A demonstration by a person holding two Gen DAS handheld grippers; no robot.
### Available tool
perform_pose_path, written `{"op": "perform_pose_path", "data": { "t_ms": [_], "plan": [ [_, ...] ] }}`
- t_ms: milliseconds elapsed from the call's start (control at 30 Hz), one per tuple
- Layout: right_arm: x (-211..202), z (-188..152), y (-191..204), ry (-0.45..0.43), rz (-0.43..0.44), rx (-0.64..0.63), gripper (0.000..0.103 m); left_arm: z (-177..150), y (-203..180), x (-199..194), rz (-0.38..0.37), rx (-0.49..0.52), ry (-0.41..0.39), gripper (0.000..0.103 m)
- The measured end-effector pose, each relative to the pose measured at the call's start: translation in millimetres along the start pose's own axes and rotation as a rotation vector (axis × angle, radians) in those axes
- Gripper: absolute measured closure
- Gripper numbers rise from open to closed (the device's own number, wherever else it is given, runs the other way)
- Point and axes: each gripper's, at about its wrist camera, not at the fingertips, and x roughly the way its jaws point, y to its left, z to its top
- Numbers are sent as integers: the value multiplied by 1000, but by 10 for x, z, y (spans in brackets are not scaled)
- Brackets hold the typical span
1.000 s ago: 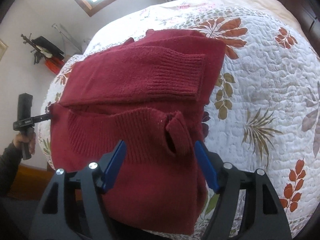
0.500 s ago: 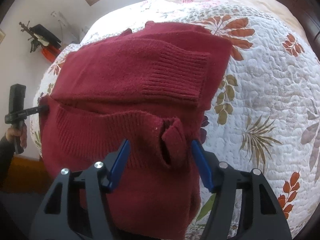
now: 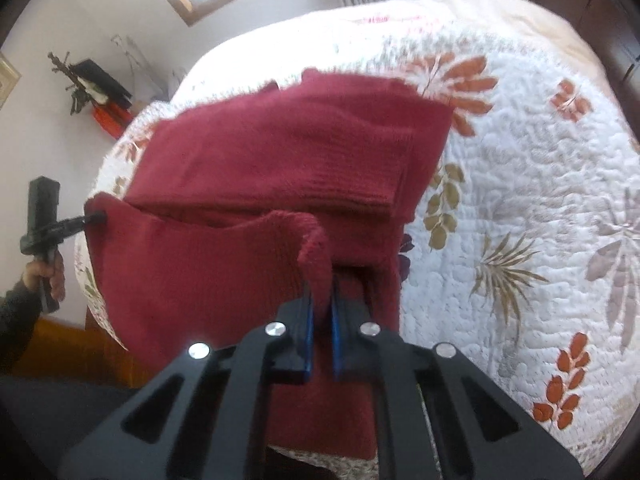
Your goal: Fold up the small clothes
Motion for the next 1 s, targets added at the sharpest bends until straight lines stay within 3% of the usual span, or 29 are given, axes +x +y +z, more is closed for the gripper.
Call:
{"op": "perform_pose_path", "data": {
  "t_ms": [167, 367, 667, 833, 1000],
  "plan": [
    [-484, -31, 105, -94, -9, 15, 97, -41, -100, -300, -18, 4, -63, 97],
    [-1069, -47, 288, -233, -15, 41, 97, -16, -362, -882, -59, 33, -197, 97],
    [-1707, 270, 384, -391, -10, 30, 97, 411, -895, -1450, -114, 161, -312, 97],
    [-1795, 577, 376, -425, -19, -1, 97, 738, -1035, -1505, -120, 228, -331, 97],
    [-1673, 980, 258, -418, -27, -14, 97, 1116, -948, -1324, -130, 224, -312, 97]
  ]
}}
